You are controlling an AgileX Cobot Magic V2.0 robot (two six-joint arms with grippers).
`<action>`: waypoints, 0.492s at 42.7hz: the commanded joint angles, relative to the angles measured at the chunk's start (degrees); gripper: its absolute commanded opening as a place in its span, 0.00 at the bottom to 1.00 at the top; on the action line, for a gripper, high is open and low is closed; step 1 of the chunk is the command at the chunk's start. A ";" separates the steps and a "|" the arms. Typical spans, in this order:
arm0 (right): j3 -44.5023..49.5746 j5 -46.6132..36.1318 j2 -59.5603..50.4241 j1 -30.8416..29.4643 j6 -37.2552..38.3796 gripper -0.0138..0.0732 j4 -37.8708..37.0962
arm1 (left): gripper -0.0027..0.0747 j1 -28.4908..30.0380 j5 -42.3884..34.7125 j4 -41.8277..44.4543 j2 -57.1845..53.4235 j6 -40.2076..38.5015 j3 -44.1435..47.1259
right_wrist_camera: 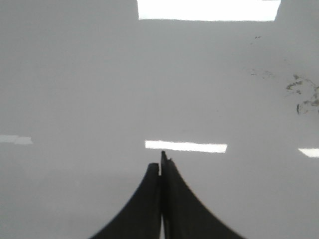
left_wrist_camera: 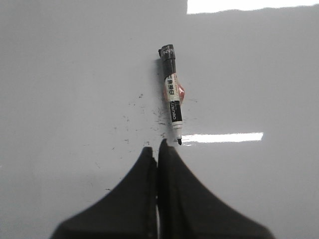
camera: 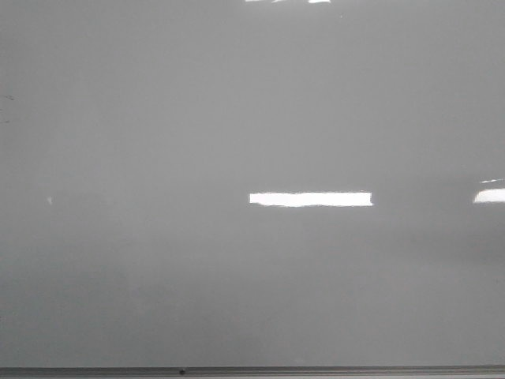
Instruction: Write number 9 on whiteboard
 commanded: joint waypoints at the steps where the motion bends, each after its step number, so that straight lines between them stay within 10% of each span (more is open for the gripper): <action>1: -0.18 -4.95 -1.01 -0.27 -0.07 0.08 0.26 | 0.01 -0.33 -4.68 -0.41 -1.05 -0.10 0.16; 21: -0.18 -5.90 -1.01 -0.27 -0.07 0.08 0.26 | 0.01 -0.33 -5.07 -0.41 -1.05 -0.10 0.16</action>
